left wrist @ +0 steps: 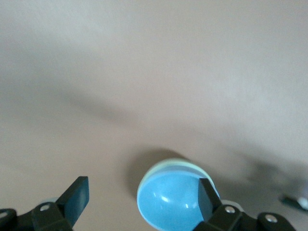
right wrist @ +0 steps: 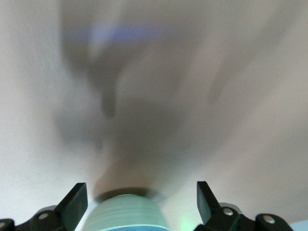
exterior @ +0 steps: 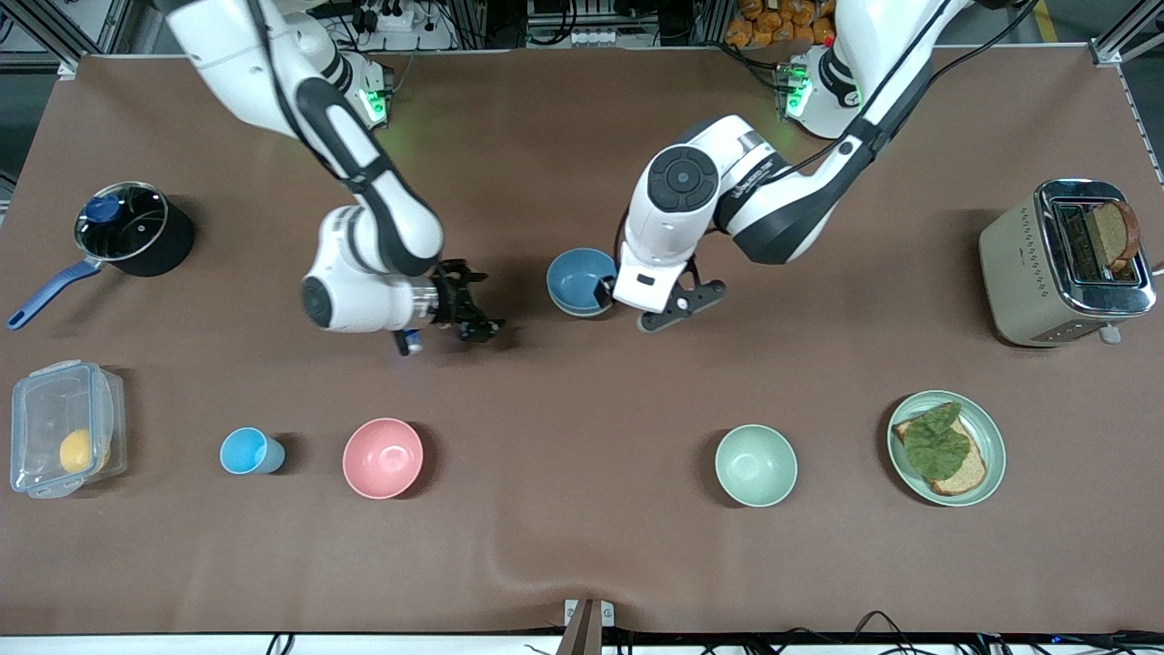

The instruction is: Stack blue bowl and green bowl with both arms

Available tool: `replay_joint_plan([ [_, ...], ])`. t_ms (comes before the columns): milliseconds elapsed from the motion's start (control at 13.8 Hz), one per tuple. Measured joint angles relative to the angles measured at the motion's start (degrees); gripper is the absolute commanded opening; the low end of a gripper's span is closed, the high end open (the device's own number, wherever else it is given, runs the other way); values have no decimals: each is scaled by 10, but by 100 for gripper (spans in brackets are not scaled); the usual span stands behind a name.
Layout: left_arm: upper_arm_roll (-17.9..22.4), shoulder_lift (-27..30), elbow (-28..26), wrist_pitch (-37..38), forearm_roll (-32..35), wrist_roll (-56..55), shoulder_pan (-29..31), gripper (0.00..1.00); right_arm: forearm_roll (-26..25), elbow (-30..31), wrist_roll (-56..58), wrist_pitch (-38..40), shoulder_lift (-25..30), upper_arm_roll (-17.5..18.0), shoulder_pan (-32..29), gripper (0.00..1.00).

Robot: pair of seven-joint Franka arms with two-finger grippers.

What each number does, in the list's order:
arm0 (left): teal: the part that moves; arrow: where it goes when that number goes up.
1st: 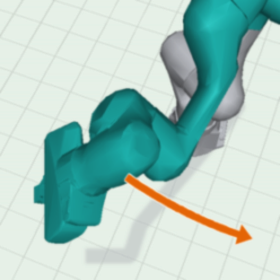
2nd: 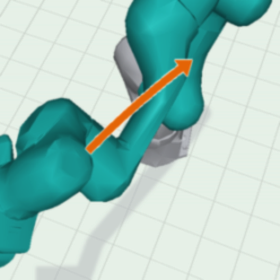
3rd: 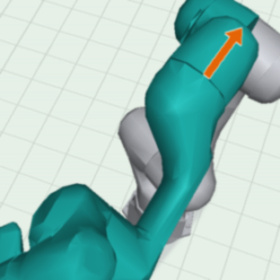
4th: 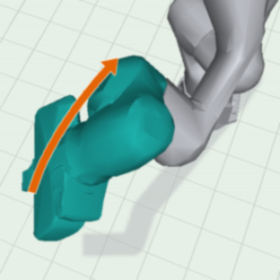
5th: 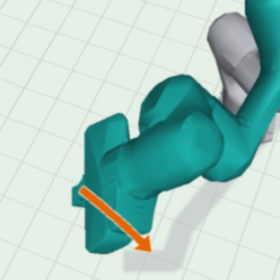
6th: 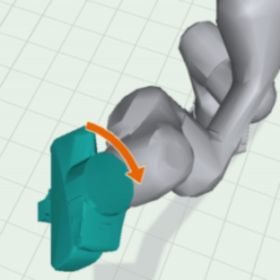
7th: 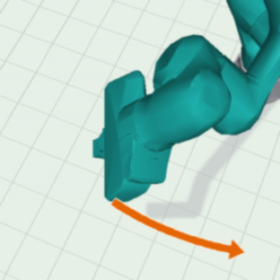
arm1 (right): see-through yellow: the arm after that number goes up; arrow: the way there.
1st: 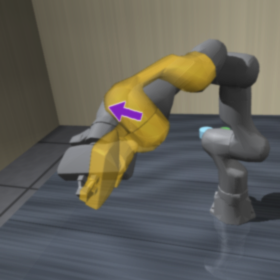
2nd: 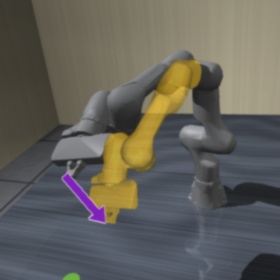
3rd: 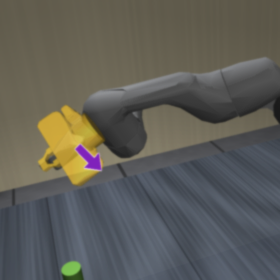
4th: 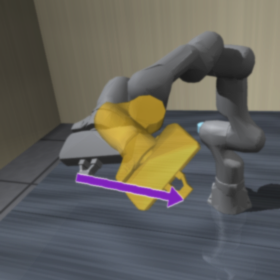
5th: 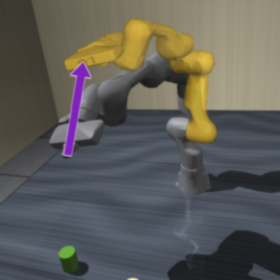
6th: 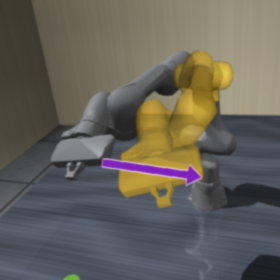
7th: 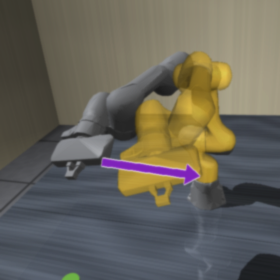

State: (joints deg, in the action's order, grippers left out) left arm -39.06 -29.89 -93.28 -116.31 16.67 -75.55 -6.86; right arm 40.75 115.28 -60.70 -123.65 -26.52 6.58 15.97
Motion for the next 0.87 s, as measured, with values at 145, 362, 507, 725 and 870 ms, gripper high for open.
replay_joint_plan([
  [145,1,6,3,0,12,13,27,100,-77,-3,6,64,30,-2,-45,100],
  [362,2,26,6,1,13,66,79,100,-163,-23,19,147,66,-3,-93,100],
  [507,2,40,6,2,13,99,106,100,-186,-45,57,193,74,-3,-117,100],
  [725,1,62,7,37,13,179,142,100,-231,-68,120,226,74,-3,-137,100],
  [870,9,78,7,63,-2,248,159,100,-256,-92,194,255,76,-4,-144,100],
])
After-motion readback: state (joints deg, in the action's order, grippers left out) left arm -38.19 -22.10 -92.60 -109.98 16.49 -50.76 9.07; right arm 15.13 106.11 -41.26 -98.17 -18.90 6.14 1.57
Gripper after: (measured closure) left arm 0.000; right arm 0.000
